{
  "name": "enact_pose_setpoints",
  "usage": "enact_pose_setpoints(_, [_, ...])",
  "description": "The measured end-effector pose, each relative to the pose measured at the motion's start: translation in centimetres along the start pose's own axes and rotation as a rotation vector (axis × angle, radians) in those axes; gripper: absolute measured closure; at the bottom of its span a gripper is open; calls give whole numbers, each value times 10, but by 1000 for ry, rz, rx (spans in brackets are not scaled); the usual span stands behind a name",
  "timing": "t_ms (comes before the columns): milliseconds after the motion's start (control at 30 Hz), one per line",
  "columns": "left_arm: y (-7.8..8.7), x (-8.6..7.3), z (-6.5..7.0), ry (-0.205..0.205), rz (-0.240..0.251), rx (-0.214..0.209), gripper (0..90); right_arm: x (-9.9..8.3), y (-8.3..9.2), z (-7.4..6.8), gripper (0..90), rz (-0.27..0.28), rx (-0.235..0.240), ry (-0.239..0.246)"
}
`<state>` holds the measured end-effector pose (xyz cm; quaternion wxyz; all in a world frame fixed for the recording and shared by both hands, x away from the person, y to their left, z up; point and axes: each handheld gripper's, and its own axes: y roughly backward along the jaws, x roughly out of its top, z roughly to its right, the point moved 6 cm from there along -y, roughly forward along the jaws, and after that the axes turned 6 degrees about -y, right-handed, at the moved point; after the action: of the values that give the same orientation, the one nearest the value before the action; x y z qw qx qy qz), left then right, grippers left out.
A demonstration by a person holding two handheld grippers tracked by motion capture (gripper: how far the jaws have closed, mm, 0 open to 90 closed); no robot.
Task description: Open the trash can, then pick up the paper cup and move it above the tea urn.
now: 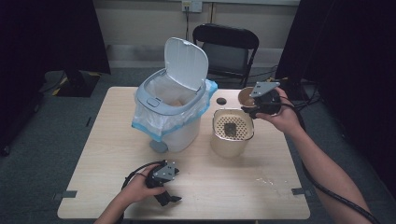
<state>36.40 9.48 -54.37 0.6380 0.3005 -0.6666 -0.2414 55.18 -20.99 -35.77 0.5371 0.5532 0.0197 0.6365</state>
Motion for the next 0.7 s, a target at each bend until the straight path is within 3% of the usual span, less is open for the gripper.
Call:
enact_pose_setpoints(367, [0, 0, 0, 1, 1, 0, 0, 8, 3, -5, 280, 22, 109, -110])
enact_pose_setpoints(700, [0, 0, 0, -4, -1, 2, 0, 12, 4, -8, 278, -8, 159, -165])
